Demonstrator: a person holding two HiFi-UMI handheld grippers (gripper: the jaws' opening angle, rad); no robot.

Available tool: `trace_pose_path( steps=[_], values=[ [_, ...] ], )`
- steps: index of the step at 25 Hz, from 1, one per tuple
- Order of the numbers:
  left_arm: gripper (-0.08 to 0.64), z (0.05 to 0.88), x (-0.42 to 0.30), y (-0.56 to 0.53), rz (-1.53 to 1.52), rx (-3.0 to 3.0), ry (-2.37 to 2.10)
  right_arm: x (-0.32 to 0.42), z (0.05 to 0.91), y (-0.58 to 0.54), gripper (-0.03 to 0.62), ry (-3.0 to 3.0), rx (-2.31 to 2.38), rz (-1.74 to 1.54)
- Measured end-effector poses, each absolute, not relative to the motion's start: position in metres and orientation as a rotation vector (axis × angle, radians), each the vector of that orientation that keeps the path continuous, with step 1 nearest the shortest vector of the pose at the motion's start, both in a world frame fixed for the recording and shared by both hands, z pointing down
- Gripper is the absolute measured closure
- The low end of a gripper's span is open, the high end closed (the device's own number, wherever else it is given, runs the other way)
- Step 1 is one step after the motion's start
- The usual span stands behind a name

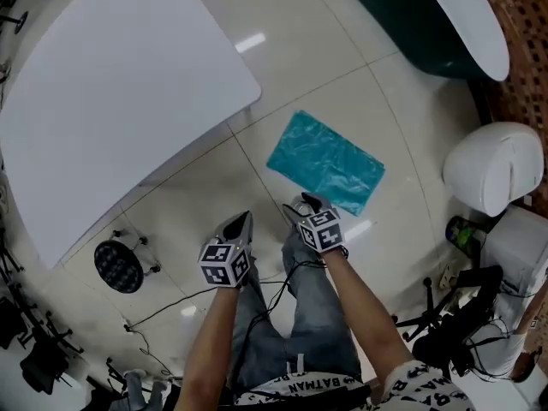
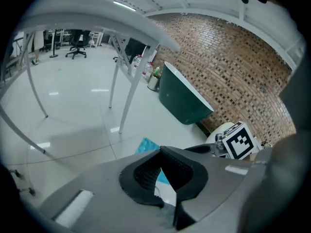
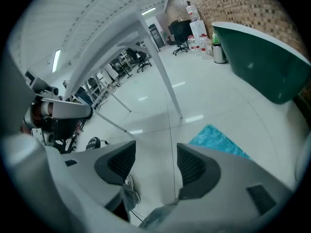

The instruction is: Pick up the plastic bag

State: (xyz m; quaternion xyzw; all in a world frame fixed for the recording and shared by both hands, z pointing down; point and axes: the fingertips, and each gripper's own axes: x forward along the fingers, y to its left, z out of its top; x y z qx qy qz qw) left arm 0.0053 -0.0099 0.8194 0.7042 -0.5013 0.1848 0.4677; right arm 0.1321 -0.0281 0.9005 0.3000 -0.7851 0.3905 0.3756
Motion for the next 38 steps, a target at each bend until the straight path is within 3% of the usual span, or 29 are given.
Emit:
trace_pose_path(
  steps=[14,19,25,33,34,38],
  values=[
    [0.557,1.071,0.043,-0.027,0.545,1.604,-1.151,0.145,1.184,-0.036,0.310,-1.848,0.794,1.010],
    [0.555,1.135,0.051,-0.022,0.589,1.589,-1.118,0.143,1.265,-0.048,0.310,-1.849,0.744,0.788],
    [0.555,1.175,0.055,-0.007,0.577,1.557,-1.118,0.136,1.325,-0.048,0.310,-1.807,0.576,0.506],
    [0.555,1.181,0.072,0.017,0.547,1.541,-1.068,0.147,1.361,-0.048,0.312,-1.733,0.537,0.516],
    [0.555,1.179,0.073,0.017,0.538,1.539,-1.068,0.149,1.361,-0.050,0.352,-1.729,0.534,0.520],
    [0.555,1.178,0.068,0.022,0.516,1.517,-1.088,0.149,1.362,-0.053,0.392,-1.722,0.497,0.514]
  ],
)
